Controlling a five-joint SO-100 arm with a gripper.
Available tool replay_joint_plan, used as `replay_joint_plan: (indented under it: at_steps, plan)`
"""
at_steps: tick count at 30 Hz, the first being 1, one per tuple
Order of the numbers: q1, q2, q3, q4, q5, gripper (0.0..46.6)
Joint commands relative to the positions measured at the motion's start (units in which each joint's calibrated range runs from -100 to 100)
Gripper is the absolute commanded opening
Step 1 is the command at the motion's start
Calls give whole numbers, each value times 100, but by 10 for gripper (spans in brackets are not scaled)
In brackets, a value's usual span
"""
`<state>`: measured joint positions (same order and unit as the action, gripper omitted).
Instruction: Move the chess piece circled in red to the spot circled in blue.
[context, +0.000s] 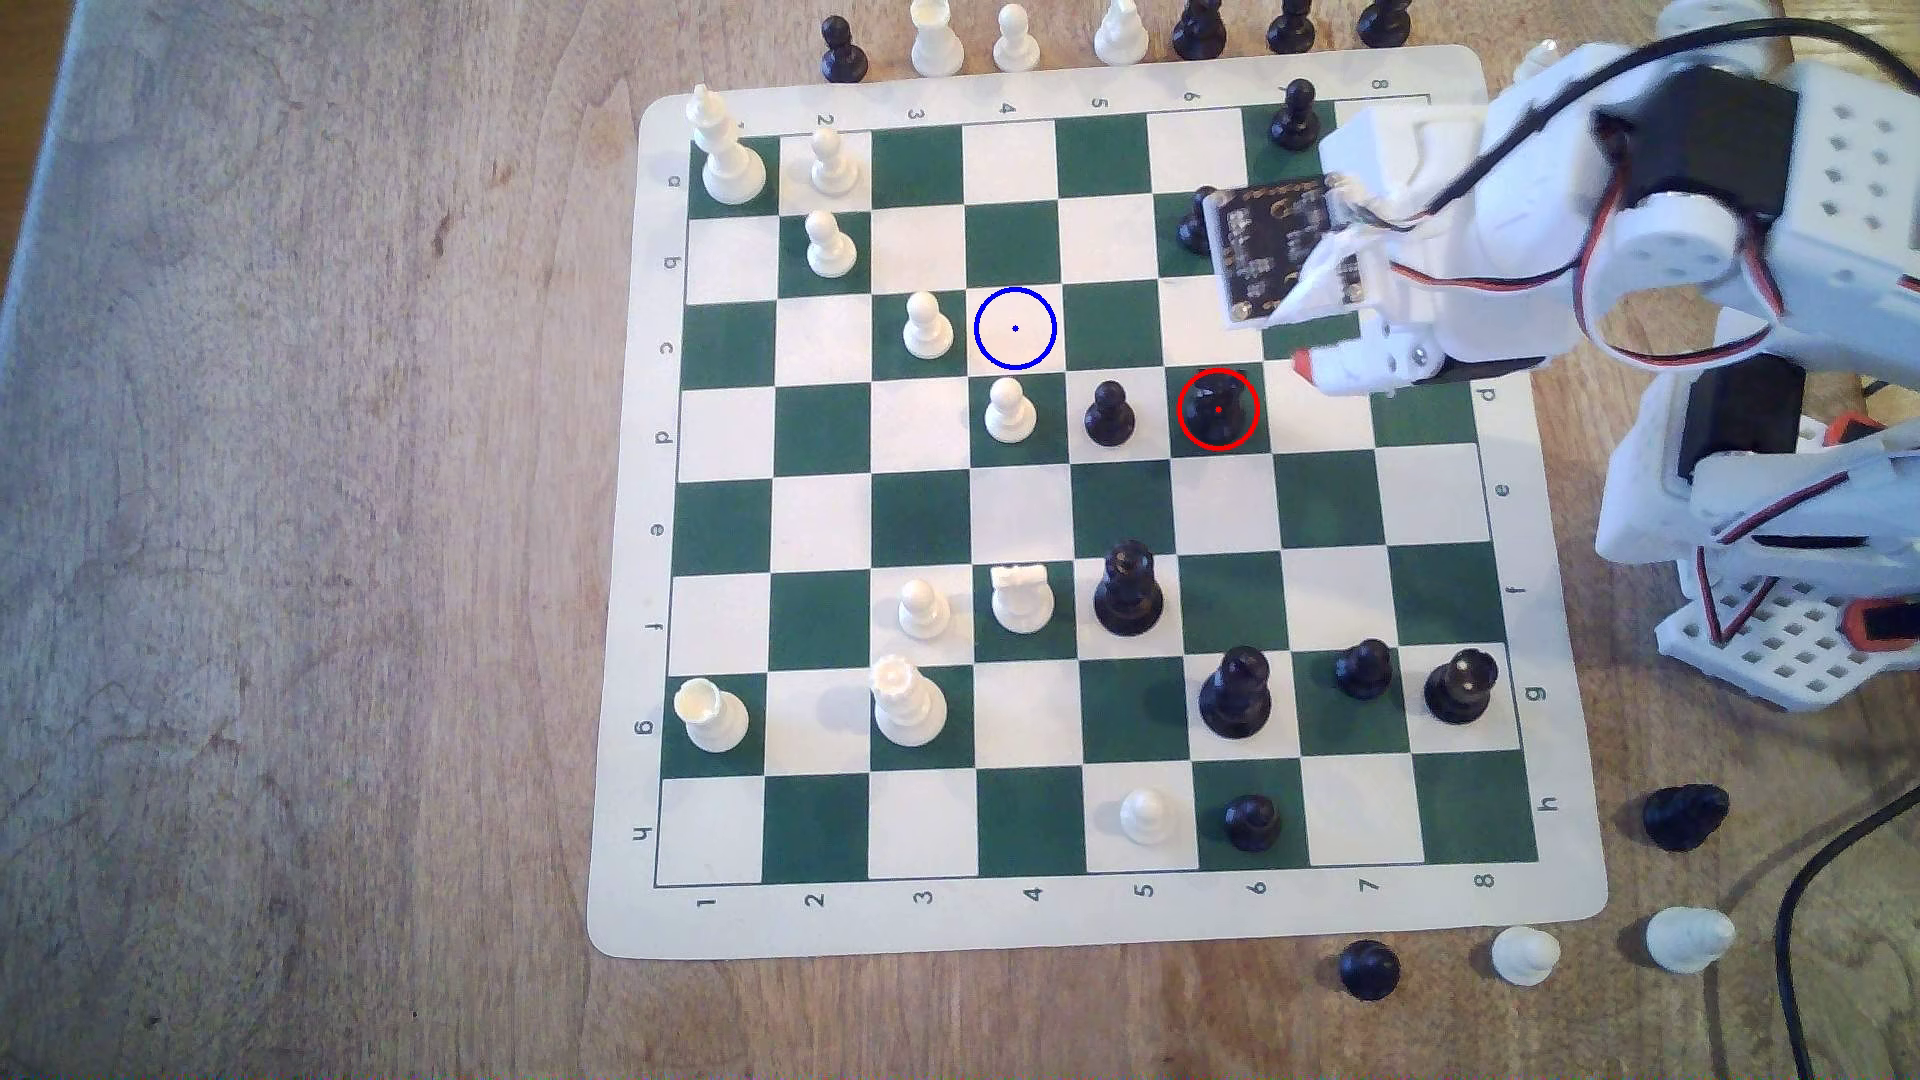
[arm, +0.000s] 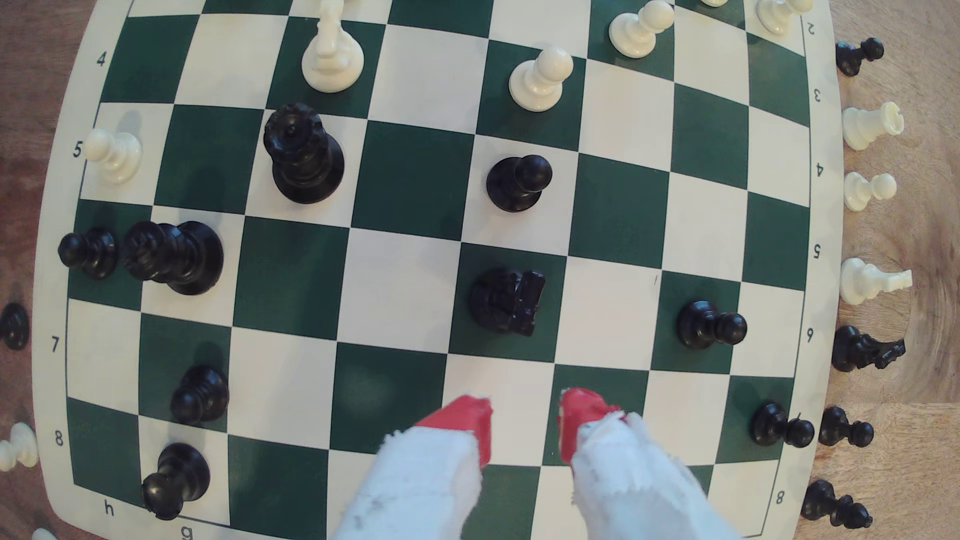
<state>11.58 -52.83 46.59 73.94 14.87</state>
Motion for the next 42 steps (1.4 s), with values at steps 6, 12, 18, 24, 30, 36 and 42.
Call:
replay_joint_plan:
  at_steps: [6,12,18,24,30,36,42]
  plan:
    - [184,1149,-624,-212,-59,77]
    - [191,1327,-117,-507,-73,80]
    - [168,1743,-62,-842,-274,77]
    - [176,2201,-144,-1195,-498,76]
    - [176,2414,-262,-1276,-503,84]
    - [58,2600,-479,-1260,-576,87]
    - [-35,2796,-606,-1350,-620,90]
